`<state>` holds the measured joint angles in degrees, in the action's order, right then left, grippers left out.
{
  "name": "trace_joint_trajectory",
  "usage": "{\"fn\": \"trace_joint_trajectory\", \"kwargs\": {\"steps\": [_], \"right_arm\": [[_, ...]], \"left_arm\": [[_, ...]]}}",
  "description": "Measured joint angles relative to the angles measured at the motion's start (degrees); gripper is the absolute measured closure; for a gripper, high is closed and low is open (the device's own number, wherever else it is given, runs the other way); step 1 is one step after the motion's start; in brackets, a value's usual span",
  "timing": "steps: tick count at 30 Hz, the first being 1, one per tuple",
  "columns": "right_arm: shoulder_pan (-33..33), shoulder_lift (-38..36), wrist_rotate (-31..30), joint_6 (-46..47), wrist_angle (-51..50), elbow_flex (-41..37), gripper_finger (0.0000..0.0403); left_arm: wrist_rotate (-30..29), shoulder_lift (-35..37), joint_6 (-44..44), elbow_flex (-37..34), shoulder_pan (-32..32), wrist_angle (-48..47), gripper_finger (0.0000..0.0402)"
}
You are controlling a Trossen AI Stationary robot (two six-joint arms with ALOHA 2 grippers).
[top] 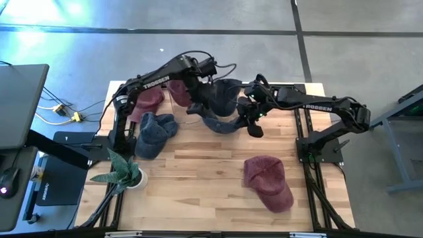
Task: Pick & Place hat
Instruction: Put the right blue cap into the right bin
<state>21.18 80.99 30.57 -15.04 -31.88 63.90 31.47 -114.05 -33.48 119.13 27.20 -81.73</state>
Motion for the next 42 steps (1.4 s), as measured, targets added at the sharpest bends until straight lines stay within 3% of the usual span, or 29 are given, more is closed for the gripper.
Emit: {"fn": "trace_joint_trajectory", "kwargs": {"steps": [7,9,15,19,32,42], "right_arm": [[2.94,0.0,3.21,-2.63,-0.57,0.0,0.0387],[3.54,0.0,3.21,-3.35,-1.39,0.0,0.0396],[4.36,0.0,3.85,-6.33,-3.08,0.0,0.039],[5.1,0.0,5.88,-7.98,-3.34,0.0,0.0387],[12.86,0.0,7.43,-12.79,-3.26,0.0,0.0389],[19.83,0.0,7.34,-14.58,4.98,0.0,0.0389]], "left_arm": [[-12.25,-0.1,-0.12,-5.8,-2.65,0.75,0.0143],[-13.09,-0.1,-0.01,-7.36,-2.94,0.96,0.0143],[-10.27,-0.1,0.73,-8.07,-2.88,0.82,0.0144],[-9.17,-0.12,0.95,-8.07,-2.81,0.79,0.0171],[-6.39,-0.12,1.83,-8.07,-2.57,9.42,0.0391],[2.13,0.71,5.3,-5.99,2.87,12.49,0.0377]]}}
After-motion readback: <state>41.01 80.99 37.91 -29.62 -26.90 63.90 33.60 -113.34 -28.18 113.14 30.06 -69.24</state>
